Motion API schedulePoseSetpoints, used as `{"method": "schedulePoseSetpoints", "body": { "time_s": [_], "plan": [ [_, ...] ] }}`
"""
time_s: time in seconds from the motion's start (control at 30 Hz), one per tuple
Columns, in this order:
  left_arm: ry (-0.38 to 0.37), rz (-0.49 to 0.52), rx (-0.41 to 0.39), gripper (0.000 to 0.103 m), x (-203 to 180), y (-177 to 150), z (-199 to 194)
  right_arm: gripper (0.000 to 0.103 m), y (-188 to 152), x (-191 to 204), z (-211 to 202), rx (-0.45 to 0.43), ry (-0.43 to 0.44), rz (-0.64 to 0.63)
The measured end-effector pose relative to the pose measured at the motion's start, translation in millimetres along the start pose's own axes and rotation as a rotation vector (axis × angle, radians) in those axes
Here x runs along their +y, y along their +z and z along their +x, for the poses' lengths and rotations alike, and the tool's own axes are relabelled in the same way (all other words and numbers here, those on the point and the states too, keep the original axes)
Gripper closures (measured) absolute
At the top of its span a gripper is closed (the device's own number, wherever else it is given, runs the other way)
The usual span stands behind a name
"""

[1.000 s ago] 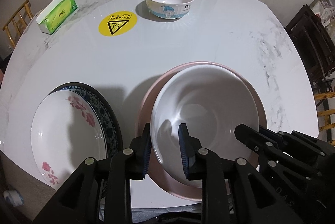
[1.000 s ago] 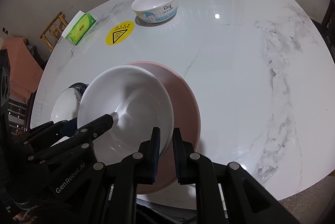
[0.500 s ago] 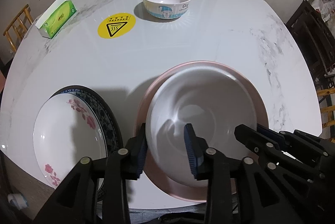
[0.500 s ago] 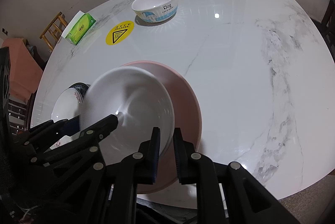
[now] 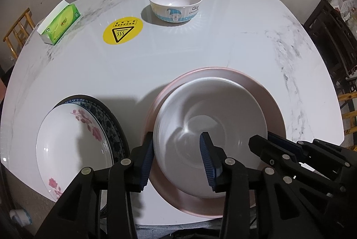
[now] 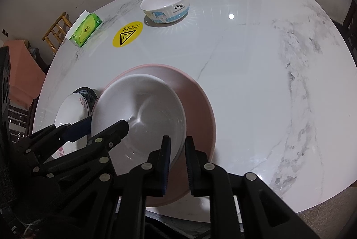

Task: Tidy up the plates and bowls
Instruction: 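Open both tools and release the white ribbed bowl rim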

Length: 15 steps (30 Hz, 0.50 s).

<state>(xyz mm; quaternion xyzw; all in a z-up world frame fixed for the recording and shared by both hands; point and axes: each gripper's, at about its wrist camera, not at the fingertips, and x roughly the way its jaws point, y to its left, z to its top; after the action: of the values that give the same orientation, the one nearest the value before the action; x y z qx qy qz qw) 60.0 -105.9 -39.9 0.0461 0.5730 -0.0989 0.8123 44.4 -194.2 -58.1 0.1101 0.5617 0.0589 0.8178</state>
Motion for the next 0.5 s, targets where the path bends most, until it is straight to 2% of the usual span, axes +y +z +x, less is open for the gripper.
{"method": "schedulePoseSetpoints", "body": {
  "time_s": [0.5],
  "plan": [
    [0.001, 0.022, -0.014, 0.058, -1.8, 1.6, -3.0, 0.088, 3.8, -4.8, -8.7, -0.033, -0.013, 0.01]
  ]
}}
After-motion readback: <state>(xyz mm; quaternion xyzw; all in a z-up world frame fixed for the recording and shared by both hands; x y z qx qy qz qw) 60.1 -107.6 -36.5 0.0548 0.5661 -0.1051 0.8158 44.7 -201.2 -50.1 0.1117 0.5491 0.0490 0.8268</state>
